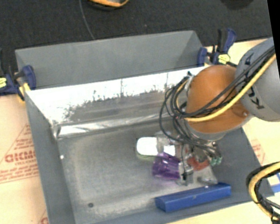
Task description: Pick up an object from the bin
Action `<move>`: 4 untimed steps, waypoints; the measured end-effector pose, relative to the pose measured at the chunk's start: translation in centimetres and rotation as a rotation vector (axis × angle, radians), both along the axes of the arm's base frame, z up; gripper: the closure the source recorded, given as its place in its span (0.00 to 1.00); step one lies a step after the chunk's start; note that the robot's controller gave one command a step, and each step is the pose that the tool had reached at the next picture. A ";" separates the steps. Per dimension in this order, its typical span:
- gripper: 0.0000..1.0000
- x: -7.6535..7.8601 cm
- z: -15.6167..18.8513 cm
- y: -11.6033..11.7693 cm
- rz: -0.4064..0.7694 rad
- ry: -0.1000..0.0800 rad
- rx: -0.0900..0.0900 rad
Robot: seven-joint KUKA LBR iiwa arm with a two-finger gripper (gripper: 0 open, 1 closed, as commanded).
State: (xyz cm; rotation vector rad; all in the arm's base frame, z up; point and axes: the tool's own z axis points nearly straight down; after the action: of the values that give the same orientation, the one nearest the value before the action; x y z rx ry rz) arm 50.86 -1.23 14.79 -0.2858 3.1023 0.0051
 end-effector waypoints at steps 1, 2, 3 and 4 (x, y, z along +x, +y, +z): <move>0.00 0.4 -3.0 -1.0 0.077 -0.005 -0.001; 0.00 0.5 -4.7 -1.4 0.108 -0.003 -0.004; 1.00 0.7 -4.2 -2.4 0.052 -0.007 -0.001; 1.00 0.7 -4.2 -2.4 0.051 -0.007 -0.001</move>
Offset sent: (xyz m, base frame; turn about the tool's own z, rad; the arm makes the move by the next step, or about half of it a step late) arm 0.0047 -0.0136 -0.0481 -0.1111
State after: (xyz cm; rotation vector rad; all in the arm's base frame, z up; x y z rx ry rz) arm 51.56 -3.67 10.59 -0.3643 3.0876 0.0044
